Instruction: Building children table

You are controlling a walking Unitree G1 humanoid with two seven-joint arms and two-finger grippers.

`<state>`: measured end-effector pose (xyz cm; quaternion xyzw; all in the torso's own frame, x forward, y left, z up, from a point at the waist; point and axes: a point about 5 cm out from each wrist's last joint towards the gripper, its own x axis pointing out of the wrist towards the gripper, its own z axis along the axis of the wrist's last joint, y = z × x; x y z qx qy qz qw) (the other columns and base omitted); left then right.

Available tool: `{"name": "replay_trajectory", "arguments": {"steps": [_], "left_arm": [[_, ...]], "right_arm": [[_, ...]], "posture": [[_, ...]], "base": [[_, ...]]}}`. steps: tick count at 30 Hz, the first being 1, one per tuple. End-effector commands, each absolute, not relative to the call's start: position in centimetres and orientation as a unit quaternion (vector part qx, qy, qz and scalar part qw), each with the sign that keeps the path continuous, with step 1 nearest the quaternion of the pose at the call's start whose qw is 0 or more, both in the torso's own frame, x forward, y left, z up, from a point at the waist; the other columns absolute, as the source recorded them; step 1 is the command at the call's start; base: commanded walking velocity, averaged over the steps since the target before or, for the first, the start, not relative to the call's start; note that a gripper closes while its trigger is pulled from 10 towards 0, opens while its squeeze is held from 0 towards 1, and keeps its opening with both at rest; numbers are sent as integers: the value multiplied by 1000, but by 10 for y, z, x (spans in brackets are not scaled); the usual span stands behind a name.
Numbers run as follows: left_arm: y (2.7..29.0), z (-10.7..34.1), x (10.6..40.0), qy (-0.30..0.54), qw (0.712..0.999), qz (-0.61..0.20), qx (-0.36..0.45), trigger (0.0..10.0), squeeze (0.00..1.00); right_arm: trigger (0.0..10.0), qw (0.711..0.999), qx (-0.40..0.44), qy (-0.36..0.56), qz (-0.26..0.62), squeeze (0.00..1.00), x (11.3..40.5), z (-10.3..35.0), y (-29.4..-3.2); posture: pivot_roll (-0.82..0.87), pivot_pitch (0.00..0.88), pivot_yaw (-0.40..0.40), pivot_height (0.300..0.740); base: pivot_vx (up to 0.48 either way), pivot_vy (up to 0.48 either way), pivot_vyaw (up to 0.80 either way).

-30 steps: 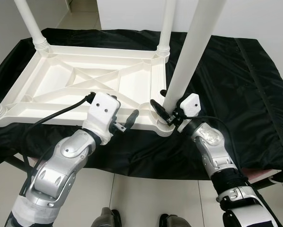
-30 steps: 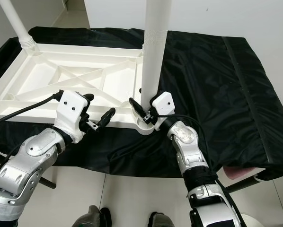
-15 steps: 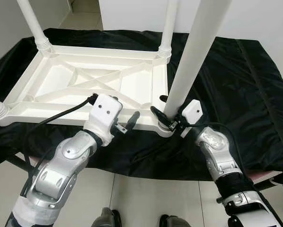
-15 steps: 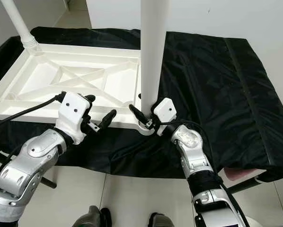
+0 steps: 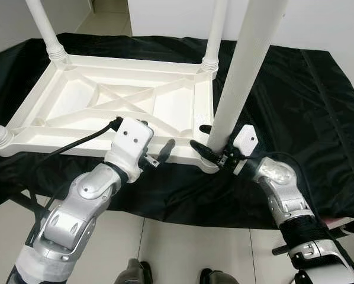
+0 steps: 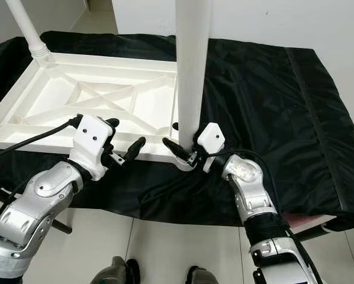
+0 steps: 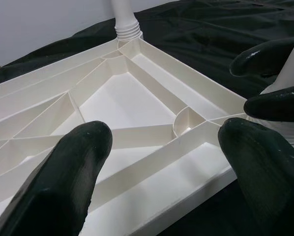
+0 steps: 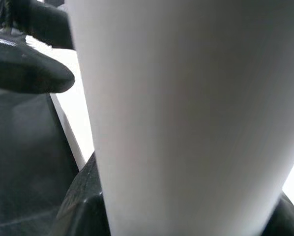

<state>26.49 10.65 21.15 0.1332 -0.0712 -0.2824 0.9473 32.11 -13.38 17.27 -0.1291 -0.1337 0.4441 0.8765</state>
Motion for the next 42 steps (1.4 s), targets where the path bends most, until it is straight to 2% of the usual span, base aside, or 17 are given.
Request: {"name": "replay_trajectory", "arguments": {"steps": [1, 3, 5, 11, 20, 28, 31, 35, 42], "left_arm": [[104, 212, 261, -69, 940, -304, 140, 10000, 0], [104, 213, 262, -70, 939, -305, 141, 10000, 0], [105, 214, 262, -70, 939, -305, 143, 10000, 0], [106, 214, 263, -70, 940, -301, 145, 10000, 0], [106, 215, 262, -70, 941, -299, 143, 10000, 0], [107, 215, 263, -70, 942, -296, 143, 10000, 0], [108, 215, 264, -71, 943, -293, 142, 10000, 0], [108, 216, 264, -72, 944, -291, 141, 10000, 0], [109, 216, 265, -73, 943, -291, 142, 10000, 0]], "right_arm": [[10000, 899, -86, -34, 428, 0, 321, 136, -140], [10000, 930, -88, -14, 356, 0, 334, 135, -145], [10000, 941, -71, 0, 331, 0, 339, 135, -148], [10000, 943, -3, 6, 332, 0, 338, 137, -143], [10000, 946, 29, 29, 322, 0, 340, 133, -138], [10000, 945, -7, -2, 328, 0, 335, 137, -128], [10000, 938, -59, -41, 338, 0, 326, 138, -121], [10000, 931, -106, -41, 346, 0, 319, 127, -119], [10000, 937, -79, -22, 340, 0, 319, 124, -120]], "posture": [[-30, 164, 58, 740], [-29, 167, 59, 740], [-27, 169, 60, 740], [-27, 170, 61, 740], [-24, 181, 50, 740], [-25, 185, 49, 740], [-28, 186, 49, 740], [-29, 188, 50, 740], [-35, 187, 56, 740]], "base": [[0, 0, 0], [0, 0, 0], [0, 0, 0], [0, 0, 0], [0, 0, 0], [0, 0, 0], [0, 0, 0], [0, 0, 0], [0, 0, 0]]}}
